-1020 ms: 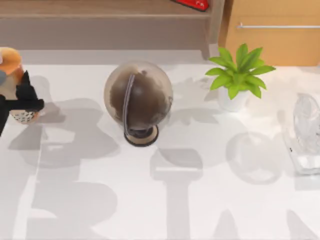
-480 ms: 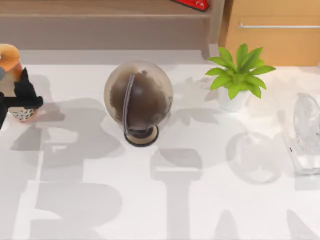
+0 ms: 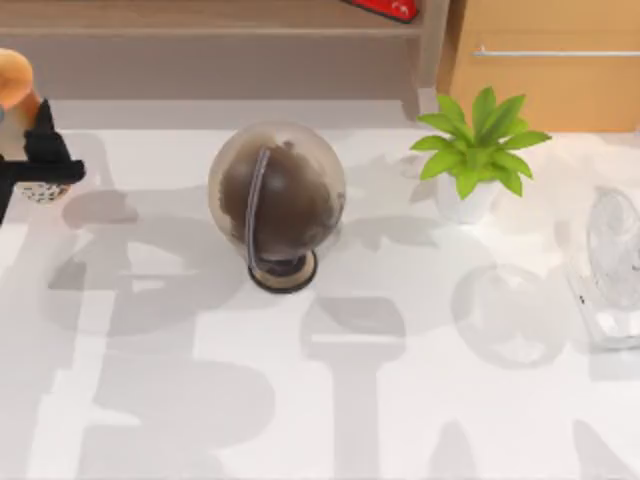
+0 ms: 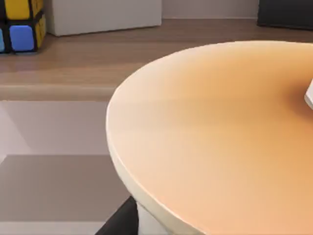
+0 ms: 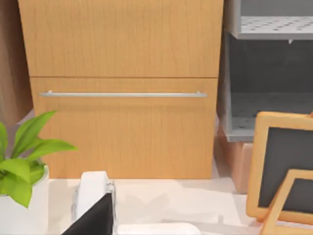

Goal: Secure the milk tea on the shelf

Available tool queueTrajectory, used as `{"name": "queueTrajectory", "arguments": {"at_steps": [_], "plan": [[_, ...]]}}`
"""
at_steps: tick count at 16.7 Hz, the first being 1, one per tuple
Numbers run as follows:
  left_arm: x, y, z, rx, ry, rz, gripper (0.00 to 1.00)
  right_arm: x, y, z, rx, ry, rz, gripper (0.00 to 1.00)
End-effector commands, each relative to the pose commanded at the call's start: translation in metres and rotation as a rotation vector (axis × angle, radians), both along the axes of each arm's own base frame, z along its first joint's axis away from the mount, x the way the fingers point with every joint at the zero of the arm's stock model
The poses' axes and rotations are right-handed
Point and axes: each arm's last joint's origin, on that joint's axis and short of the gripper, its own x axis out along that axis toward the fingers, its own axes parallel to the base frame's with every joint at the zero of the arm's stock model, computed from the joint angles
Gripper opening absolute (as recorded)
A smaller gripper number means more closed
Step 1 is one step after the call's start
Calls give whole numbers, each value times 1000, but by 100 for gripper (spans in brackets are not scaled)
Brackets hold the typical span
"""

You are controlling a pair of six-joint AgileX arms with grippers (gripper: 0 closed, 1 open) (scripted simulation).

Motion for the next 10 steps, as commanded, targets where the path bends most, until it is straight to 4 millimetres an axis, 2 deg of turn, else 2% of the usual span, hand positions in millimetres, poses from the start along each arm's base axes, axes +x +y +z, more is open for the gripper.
{"name": "queueTrajectory", "arguments": {"at_steps": [4, 10], "plan": [[27, -20, 42, -16, -86, -9, 0, 0, 0, 0, 0, 0, 0, 100], [66, -69, 108, -38, -96, -36, 0, 0, 0, 0, 0, 0, 0, 100]]}}
